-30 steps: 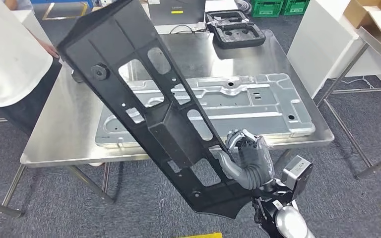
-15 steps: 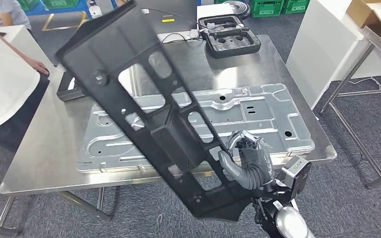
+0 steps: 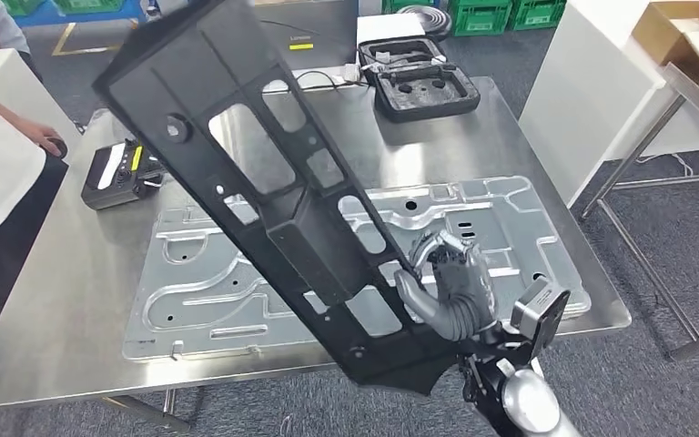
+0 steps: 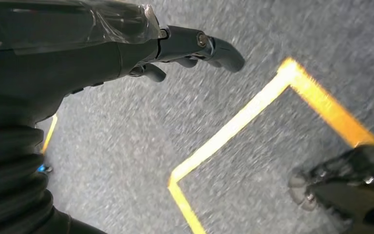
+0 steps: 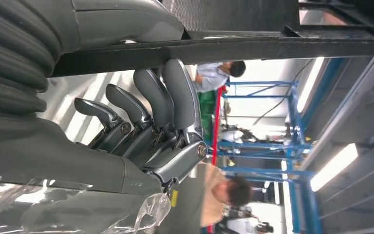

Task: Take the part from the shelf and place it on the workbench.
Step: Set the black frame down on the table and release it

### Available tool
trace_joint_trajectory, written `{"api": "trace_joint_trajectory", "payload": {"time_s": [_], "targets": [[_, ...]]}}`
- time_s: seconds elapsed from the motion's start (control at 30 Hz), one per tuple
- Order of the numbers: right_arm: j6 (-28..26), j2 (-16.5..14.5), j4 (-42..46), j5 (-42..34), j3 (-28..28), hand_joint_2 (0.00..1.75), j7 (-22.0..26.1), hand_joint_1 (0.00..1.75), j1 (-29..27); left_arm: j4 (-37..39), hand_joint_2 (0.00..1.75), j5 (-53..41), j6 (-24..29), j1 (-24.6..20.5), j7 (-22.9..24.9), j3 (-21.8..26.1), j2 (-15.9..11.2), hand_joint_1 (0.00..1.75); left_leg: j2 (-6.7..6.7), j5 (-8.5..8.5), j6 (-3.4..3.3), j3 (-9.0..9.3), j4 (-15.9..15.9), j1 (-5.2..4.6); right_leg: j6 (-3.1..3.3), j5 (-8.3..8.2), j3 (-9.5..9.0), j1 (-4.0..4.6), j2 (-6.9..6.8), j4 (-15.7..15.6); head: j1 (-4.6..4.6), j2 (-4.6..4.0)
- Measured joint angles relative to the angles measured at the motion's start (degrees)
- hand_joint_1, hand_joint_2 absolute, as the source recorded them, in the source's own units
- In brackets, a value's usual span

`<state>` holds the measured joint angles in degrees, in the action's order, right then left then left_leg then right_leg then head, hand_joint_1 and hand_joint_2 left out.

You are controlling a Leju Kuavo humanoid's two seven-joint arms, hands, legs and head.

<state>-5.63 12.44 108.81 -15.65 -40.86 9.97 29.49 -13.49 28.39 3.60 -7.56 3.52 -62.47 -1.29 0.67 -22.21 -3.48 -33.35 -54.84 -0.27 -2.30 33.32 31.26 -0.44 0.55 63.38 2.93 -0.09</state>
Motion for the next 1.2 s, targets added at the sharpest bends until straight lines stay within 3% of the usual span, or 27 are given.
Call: {"api": "trace_joint_trajectory", "payload": {"time_s": [0.07,0.1,0.13,0.2,0.23,0.27,0.3,0.37,0.43,0.5,0.57,0.6,0.63,0.7,0.77,0.83,0.97,1.07,1.1,1.13,1.17,1.2], "targets": [[0.3,-0.5,-0.4,0.2,-0.3,1.75,-0.6,1.75,1.4,0.0,1.75,-0.4,0.1,-0.3,0.3,0.0,0.1,0.00,0.04,-0.62,-0.22,0.46,0.0,0.20,-0.38,1.94,5.32,-0.23,-0.05,7.9,-0.03,0.00],[0.5,-0.9,-0.6,0.3,-0.6,1.75,-0.9,1.75,2.2,0.0,1.75,-0.7,0.0,-0.4,0.5,0.0,0.2,0.00,0.14,-0.98,-0.10,0.83,0.0,0.35,-0.59,1.57,7.23,-0.40,-0.08,9.9,-0.03,0.00],[0.6,-1.3,-1.0,0.5,-0.9,1.75,-1.1,1.75,3.1,0.0,1.75,-1.1,0.0,-0.5,0.6,0.0,0.3,0.00,0.27,-1.40,0.13,1.31,0.0,0.57,-0.84,-0.01,7.98,-0.61,-0.13,9.5,-0.03,0.00],[0.8,-2.4,-1.9,1.1,-1.6,1.75,-1.5,1.75,5.3,0.0,1.75,-1.8,0.0,-0.8,1.0,-0.2,0.5,0.00,0.56,-2.38,0.91,2.45,-0.1,1.06,-1.56,-5.56,6.54,-1.25,-0.28,2.9,-0.03,0.00],[0.8,-2.9,-2.5,1.4,-2.0,1.75,-1.6,1.75,6.6,0.0,1.75,-2.1,0.0,-1.1,1.1,-0.3,0.5,0.00,0.68,-2.90,1.42,2.76,-0.4,1.16,-1.96,-7.66,5.26,-1.49,-0.26,-0.8,-0.04,0.00],[0.7,-3.4,-3.2,1.7,-2.4,1.75,-1.7,1.75,7.9,0.0,1.75,-2.4,0.0,-1.5,1.2,-0.4,0.5,0.00,0.78,-3.37,1.88,2.85,-0.6,1.16,-1.95,-8.90,4.32,-1.67,-0.19,-3.7,-0.05,0.00],[0.7,-4.0,-4.0,1.8,-2.7,1.75,-1.8,1.75,9.1,0.0,1.75,-2.7,0.0,-2.0,1.2,-0.6,0.5,0.00,0.86,-3.66,2.31,2.80,-0.7,1.09,-1.70,-9.26,3.85,-1.70,-0.11,-5.2,-0.05,0.00],[0.6,-5.3,-5.8,1.7,-3.2,1.75,-1.4,1.75,11.2,0.0,1.75,-3.2,0.0,-2.7,1.2,-0.9,0.6,0.00,0.93,-3.84,2.74,2.75,-0.5,1.10,-0.48,-8.82,3.86,-1.53,0.04,-5.5,-0.03,0.00],[1.2,-6.3,-8.0,1.0,-3.5,1.75,-0.5,1.75,12.9,0.0,1.75,-3.6,0.0,-3.2,1.1,-1.2,0.8,0.00,0.67,-4.36,3.04,2.46,-1.3,1.30,0.33,-8.72,3.80,-1.49,0.02,-5.6,0.00,0.00],[1.8,-6.9,-10.5,1.0,-3.6,1.75,0.4,1.75,14.4,0.0,1.75,-4.2,0.0,-3.7,1.0,-1.4,0.9,0.00,0.28,-6.72,3.42,-0.25,-6.6,1.38,0.89,-8.59,3.66,-1.43,-0.03,-5.7,0.02,0.00],[1.6,-7.4,-13.3,2.7,-3.8,1.75,0.6,1.75,15.7,0.0,1.75,-4.7,0.2,-4.1,1.0,-1.5,1.1,0.00,0.14,-9.59,3.60,-5.11,-14.9,1.33,1.31,-8.36,3.55,-1.17,-0.08,-5.7,0.02,0.00],[1.3,-7.6,-14.9,4.1,-4.0,1.75,0.4,1.75,16.3,0.0,1.75,-4.9,0.3,-4.2,1.0,-1.6,1.2,0.00,0.13,-9.98,3.50,-7.09,-17.7,1.27,1.49,-8.22,3.44,-0.99,-0.08,-5.7,0.02,0.00],[0.9,-7.8,-16.4,5.6,-4.2,1.75,0.1,1.75,16.9,0.0,1.75,-5.1,0.4,-4.2,1.1,-1.7,1.4,0.00,0.13,-9.27,3.23,-8.09,-18.4,1.13,1.63,-8.07,3.25,-0.79,-0.06,-5.7,0.02,0.00],[0.1,-8.4,-19.4,9.0,-4.7,1.75,-0.8,1.75,18.2,0.0,1.75,-5.6,0.5,-4.2,1.3,-2.0,1.5,0.00,0.14,-4.76,1.97,-6.74,-12.7,0.50,1.86,-7.68,2.65,-0.32,-0.01,-5.7,0.02,0.00],[-1.1,-9.1,-22.5,12.8,-5.3,1.75,-1.8,1.75,19.6,0.0,1.75,-6.1,0.6,-4.2,1.6,-2.4,1.6,0.00,0.07,-0.56,-0.05,-4.04,-4.7,-0.61,1.81,-7.34,2.23,-0.08,-0.09,-5.8,0.00,0.00],[-3.0,-10.0,-25.3,17.7,-6.0,1.75,-3.4,1.75,20.9,0.0,1.75,-6.7,0.7,-4.2,2.0,-2.7,1.7,0.00,-0.08,0.48,-1.26,-3.12,-1.6,-1.50,1.31,-7.13,2.22,-0.25,-0.28,-6.0,-0.01,0.00],[-7.5,-11.7,-30.3,33.4,-8.0,1.75,-9.1,1.75,24.1,0.0,1.75,-8.0,0.1,-4.4,2.7,-3.0,2.3,0.00,-0.05,1.14,-1.18,-1.20,0.7,-1.02,0.25,-5.97,2.61,-0.23,-0.52,-4.8,-0.05,0.00],[-11.2,-12.7,-34.4,47.2,-9.7,1.75,-15.3,1.75,27.4,0.0,1.75,-8.9,0.6,-4.8,3.3,-3.7,2.8,0.00,0.01,1.09,-1.19,-0.25,1.5,-0.73,-0.58,-2.15,7.83,-0.32,-0.50,4.7,-0.10,0.00],[-12.1,-12.8,-35.3,50.6,-10.0,1.31,-17.0,1.31,28.2,0.0,1.75,-9.1,0.7,-4.9,3.3,-3.9,3.0,0.00,0.07,0.95,-1.20,-0.15,1.5,-0.71,-0.81,-1.53,9.65,-0.37,-0.52,7.5,-0.10,0.00],[-13.2,-13.0,-36.1,54.6,-10.2,0.87,-18.7,0.87,28.9,0.0,1.75,-9.3,0.9,-5.0,3.3,-4.1,3.1,0.00,0.15,0.74,-1.15,0.00,1.4,-0.67,-1.01,-2.09,10.61,-0.45,-0.53,8.4,-0.10,0.00],[-14.3,-13.2,-36.9,58.7,-10.4,0.44,-20.3,0.44,29.7,0.0,1.75,-9.5,1.0,-5.0,3.3,-4.2,3.2,0.00,0.25,0.48,-1.04,0.19,1.3,-0.63,-1.16,-3.69,10.47,-0.54,-0.55,7.1,-0.11,0.00],[-15.4,-13.3,-37.4,63.0,-10.6,0.00,-21.9,0.00,30.5,0.0,1.75,-9.7,1.1,-5.1,3.3,-4.2,3.3,0.00,0.34,0.14,-0.84,0.39,1.1,-0.57,-1.29,-6.05,9.35,-0.66,-0.59,3.9,-0.11,0.00]]}}
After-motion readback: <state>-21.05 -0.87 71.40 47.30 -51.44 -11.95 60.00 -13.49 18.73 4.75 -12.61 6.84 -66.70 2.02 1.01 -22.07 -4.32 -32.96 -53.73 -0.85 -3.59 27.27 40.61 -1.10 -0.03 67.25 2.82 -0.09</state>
